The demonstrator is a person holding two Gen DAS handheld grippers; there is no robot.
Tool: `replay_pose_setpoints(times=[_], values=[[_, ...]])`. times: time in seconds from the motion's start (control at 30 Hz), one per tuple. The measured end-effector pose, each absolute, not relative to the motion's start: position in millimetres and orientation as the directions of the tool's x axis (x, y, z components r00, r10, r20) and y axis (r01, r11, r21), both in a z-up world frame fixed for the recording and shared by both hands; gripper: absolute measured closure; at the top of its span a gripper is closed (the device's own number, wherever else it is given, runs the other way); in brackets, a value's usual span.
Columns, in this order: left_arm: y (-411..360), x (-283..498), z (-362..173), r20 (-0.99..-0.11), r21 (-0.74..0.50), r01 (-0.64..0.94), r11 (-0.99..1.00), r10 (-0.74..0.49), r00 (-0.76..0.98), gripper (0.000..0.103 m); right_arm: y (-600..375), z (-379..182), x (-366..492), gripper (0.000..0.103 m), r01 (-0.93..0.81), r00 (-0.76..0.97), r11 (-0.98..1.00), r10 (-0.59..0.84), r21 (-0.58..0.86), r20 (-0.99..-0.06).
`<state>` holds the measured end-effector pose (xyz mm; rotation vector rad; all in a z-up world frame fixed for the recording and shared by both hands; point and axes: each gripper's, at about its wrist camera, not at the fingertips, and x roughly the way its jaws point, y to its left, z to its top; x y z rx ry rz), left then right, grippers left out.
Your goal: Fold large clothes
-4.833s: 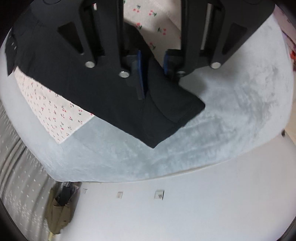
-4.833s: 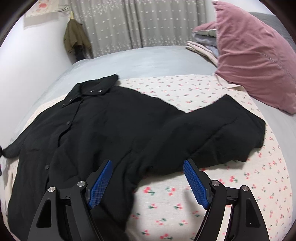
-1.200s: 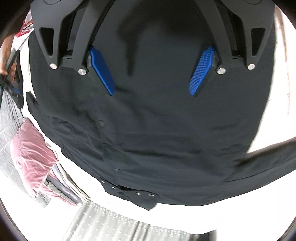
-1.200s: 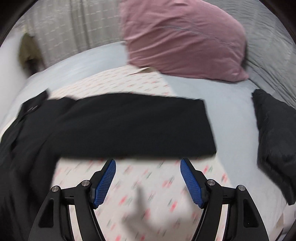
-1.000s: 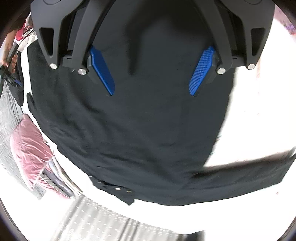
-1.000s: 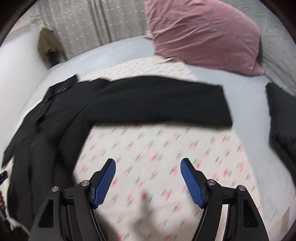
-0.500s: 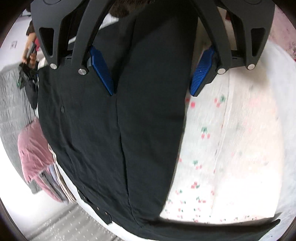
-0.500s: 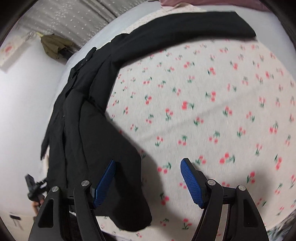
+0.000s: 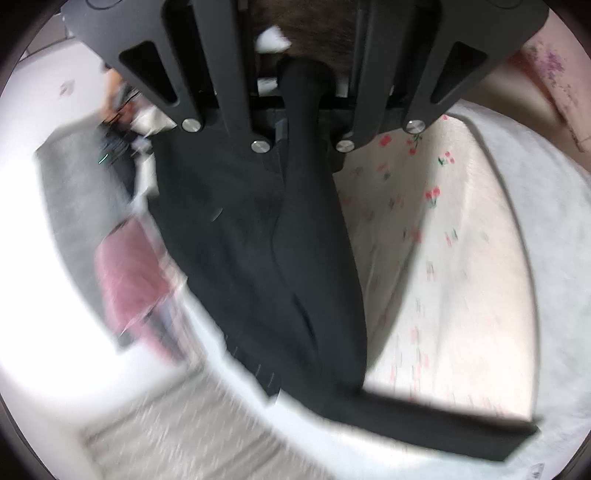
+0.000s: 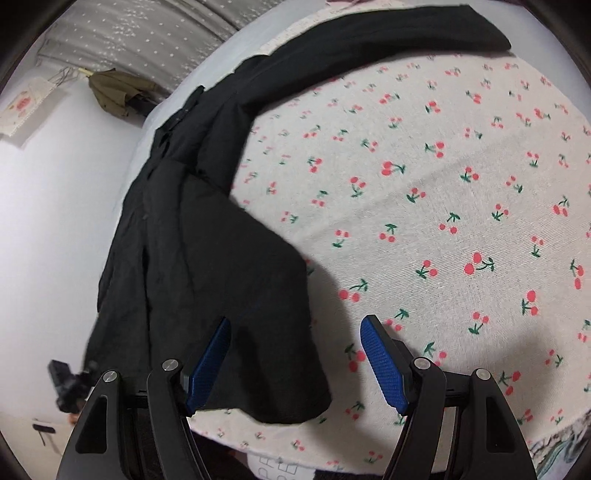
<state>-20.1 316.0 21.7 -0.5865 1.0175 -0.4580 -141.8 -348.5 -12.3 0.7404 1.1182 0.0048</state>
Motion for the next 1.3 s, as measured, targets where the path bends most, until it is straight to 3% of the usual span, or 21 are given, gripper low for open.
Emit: replay_pose_setpoints(times=[0.1,0.13,0.2,0.4,0.5,0.57,0.6,0.63,0.7,0.83,0.9,1.0,1.07,1.1,1.2,1.27,1.3], values=[[335.3,-18.6,21.4,-0.727,-0.538,-0.018,0.843,-0.452,0.517,0.096,-346.7,1.2,-149.7,0.029,0.324,0.484,0.775,0.356,0.542,-0.799],[335.9,-12.4,9.5,-0.788,-0.438,-0.059,0.897,-0.351,0.505,0.096,-347.0,4.5,-152.4,0.029,0.319,0.494,0.776,0.354,0.544,-0.794],[330.3,-3.0,-18.9,-0.86,-0.346,-0.08,0.935,-0.282,0.425,0.095,-348.6,5.4,-155.1,0.029,0.319,0.505,0.765,0.362,0.559,-0.784],[318.5,9.7,-52.5,-0.881,-0.348,-0.086,0.933,-0.295,0.37,0.092,-338.1,-22.0,-151.2,0.03,0.384,0.425,0.728,0.407,0.568,-0.808],[320.0,12.6,-53.8,-0.873,-0.383,-0.095,0.919,-0.327,0.362,0.092,-318.1,-41.4,-144.1,0.039,0.385,0.358,0.711,0.473,0.589,-0.805],[319.1,4.9,-51.8,-0.871,-0.388,-0.093,0.917,-0.332,0.362,0.092,-301.5,-44.6,-139.6,0.054,0.335,0.349,0.723,0.5,0.604,-0.792],[315.2,0.4,-47.4,-0.868,-0.39,-0.084,0.917,-0.336,0.364,0.093,-290.5,-46.6,-136.2,0.086,0.298,0.328,0.716,0.544,0.631,-0.772],[316.1,-2.4,-40.3,-0.861,-0.397,-0.073,0.915,-0.344,0.375,0.095,-278.4,-46.1,-133.1,0.095,0.26,0.308,0.717,0.573,0.646,-0.76],[324.7,-11.4,-15.4,-0.826,-0.438,-0.044,0.898,-0.384,0.413,0.096,-263.5,-22.3,-135.0,0.097,0.212,0.344,0.805,0.469,0.554,-0.813],[327.1,-32.8,34.6,-0.725,-0.54,0.051,0.84,-0.495,0.478,0.096,-249.1,70.7,-167.7,0.098,0.071,0.52,0.833,0.438,0.549,-0.733],[322.6,-41.3,44.2,-0.745,-0.498,0.079,0.863,-0.473,0.469,0.096,-236.4,108.7,-188.5,0.098,0.046,0.566,0.898,0.337,0.437,-0.753],[309.1,-45.0,24.7,-0.858,-0.314,0.09,0.945,-0.323,0.4,0.093,-219.9,110.2,-200.0,0.098,0.077,0.508,0.968,0.167,0.238,-0.845],[308.8,-41.7,-3.3,-0.918,-0.216,0.077,0.973,-0.23,0.323,0.083,-213.9,76.2,-196.7,0.094,0.11,0.379,0.989,0.05,0.099,-0.924],[310.5,-40.8,-14.8,-0.941,-0.157,0.052,0.986,-0.165,0.296,0.083,-216.5,54.7,-193.6,0.094,0.132,0.304,0.989,0.026,0.069,-0.952],[318.2,-44.2,-13.5,-0.938,-0.064,0.023,0.998,-0.068,0.339,0.077,-236.4,26.1,-190.7,0.092,0.213,0.25,0.973,0.03,0.085,-0.968],[319.1,-43.5,3.9,-0.906,-0.08,0.02,0.997,-0.081,0.414,0.051,-243.4,36.3,-185.0,0.085,0.239,0.318,0.966,0.022,0.103,-0.948],[316.6,-40.7,12.5,-0.889,-0.085,0.02,0.996,-0.085,0.451,0.044,-243.3,43.2,-182.9,0.074,0.245,0.344,0.964,0.011,0.101,-0.939]])
